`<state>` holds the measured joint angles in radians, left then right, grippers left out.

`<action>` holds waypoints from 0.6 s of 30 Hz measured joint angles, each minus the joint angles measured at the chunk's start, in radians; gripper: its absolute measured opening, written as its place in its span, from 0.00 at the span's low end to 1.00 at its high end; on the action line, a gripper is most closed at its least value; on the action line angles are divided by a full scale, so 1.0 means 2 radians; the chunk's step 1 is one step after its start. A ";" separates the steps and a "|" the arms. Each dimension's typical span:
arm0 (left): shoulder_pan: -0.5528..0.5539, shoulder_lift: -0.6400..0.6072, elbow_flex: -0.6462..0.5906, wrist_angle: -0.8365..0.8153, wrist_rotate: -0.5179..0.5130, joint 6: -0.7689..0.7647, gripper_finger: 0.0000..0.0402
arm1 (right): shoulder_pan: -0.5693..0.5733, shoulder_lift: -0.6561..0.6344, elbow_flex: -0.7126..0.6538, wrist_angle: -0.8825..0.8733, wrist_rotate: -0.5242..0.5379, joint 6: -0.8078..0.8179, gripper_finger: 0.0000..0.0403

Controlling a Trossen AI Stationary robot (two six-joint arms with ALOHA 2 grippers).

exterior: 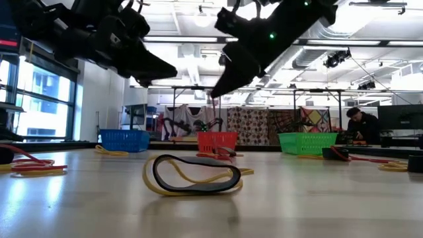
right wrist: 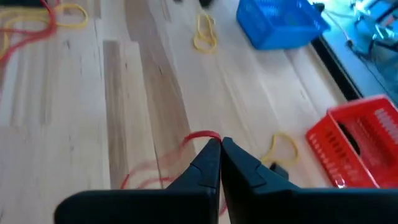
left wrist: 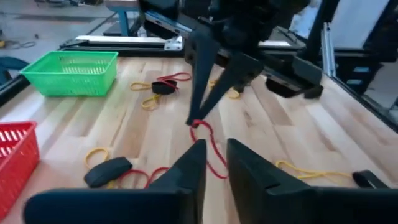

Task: Sort rubber bands into baskets
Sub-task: Put the red rubber band into the blue bin

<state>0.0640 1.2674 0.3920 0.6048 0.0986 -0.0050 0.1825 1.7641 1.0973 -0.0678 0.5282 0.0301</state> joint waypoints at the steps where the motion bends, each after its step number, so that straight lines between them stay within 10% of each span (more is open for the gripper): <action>1: -0.004 0.001 0.000 0.000 -0.018 -0.005 0.19 | 0.000 0.000 0.000 0.007 0.000 -0.005 0.00; 18: -0.023 0.096 0.045 0.032 -0.071 -0.027 0.51 | -0.002 0.000 0.000 0.102 0.007 -0.111 0.00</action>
<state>0.0177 1.4595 0.4825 0.6685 -0.0437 -0.0583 0.1792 1.7649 1.0981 0.1370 0.5415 -0.1924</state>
